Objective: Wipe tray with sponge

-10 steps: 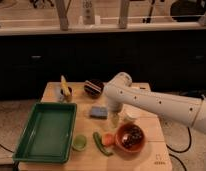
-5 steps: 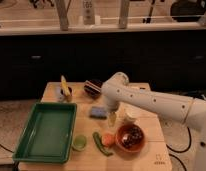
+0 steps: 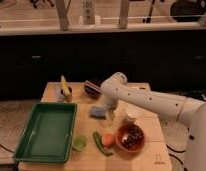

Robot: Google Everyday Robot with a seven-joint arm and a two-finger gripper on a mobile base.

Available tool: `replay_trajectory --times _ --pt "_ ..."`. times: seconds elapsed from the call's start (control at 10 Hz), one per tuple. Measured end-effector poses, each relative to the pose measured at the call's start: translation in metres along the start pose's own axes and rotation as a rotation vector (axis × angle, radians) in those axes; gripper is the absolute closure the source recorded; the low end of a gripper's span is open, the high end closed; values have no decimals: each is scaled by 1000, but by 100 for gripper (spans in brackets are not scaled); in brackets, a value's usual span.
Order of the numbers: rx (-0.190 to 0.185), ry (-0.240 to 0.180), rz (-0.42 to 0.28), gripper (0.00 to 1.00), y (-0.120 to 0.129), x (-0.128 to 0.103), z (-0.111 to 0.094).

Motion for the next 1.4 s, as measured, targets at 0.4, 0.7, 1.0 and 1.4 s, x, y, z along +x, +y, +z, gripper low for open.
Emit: replay_trajectory --times 0.4,0.7,1.0,1.4 --pt "-22 -8 -7 20 -3 4 16" --pt "-32 -18 -2 20 -5 9 24" --pt "-43 -30 -4 20 -8 9 33" --pt "-57 -46 -11 20 -10 8 44"
